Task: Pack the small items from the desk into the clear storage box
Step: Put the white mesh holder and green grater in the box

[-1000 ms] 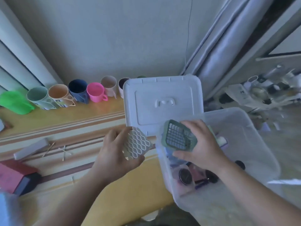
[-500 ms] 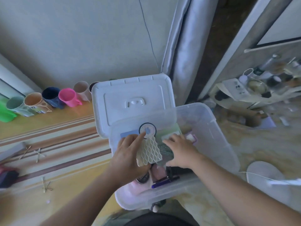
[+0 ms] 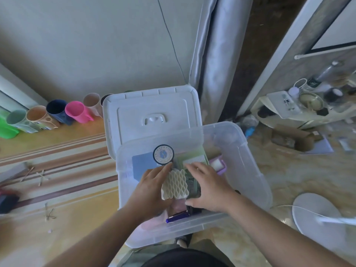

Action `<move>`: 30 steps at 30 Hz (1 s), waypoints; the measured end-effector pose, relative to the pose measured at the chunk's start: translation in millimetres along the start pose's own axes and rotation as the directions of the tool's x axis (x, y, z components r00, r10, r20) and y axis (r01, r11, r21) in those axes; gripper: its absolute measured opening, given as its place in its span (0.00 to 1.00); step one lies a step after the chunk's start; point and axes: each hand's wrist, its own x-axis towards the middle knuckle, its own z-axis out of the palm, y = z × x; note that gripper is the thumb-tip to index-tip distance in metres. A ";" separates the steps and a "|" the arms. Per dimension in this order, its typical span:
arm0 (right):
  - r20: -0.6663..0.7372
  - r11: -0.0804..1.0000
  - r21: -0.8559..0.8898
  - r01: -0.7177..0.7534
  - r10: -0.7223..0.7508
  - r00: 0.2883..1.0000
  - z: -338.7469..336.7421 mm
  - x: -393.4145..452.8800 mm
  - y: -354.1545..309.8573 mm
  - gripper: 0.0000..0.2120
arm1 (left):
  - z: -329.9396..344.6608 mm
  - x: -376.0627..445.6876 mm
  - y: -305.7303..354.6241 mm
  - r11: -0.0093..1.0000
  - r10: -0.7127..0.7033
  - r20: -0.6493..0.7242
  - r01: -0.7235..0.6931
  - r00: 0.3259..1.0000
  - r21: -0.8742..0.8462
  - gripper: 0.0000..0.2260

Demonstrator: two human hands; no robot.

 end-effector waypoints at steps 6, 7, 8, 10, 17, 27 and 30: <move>-0.014 1.000 -0.006 0.017 -0.017 1.000 4.8 -6.9 4.3 0.46 | 27.0 16.8 14.4 0.995 0.102 0.069 -0.100 0.992 -0.029 0.49; -0.002 1.000 0.007 0.005 -0.005 1.000 5.3 -8.1 8.1 0.45 | 29.7 18.8 15.5 0.994 0.111 0.076 -0.109 0.991 -0.032 0.49; 0.008 1.000 0.019 -0.007 0.007 1.000 4.5 -9.2 11.8 0.45 | 31.5 20.4 16.6 0.992 0.120 0.081 -0.117 0.989 -0.042 0.49; 0.010 0.999 0.025 -0.035 0.035 0.999 0.7 -10.5 20.9 0.44 | 32.8 21.9 19.2 0.990 0.129 0.089 -0.122 0.988 -0.075 0.49; -0.195 0.952 0.047 -0.304 0.307 0.932 -23.8 4.1 77.4 0.38 | 20.4 16.4 18.2 0.998 -0.011 0.065 0.015 0.998 -0.065 0.37; -0.249 0.906 0.100 -0.411 0.423 0.872 -5.7 44.4 99.0 0.37 | 22.4 -10.8 2.9 0.994 -0.104 0.029 0.105 0.994 -0.018 0.30; -0.228 0.903 0.068 -0.423 0.427 0.875 -5.6 44.7 101.4 0.39 | 25.1 -13.3 0.8 0.992 -0.123 0.031 0.124 0.992 -0.012 0.31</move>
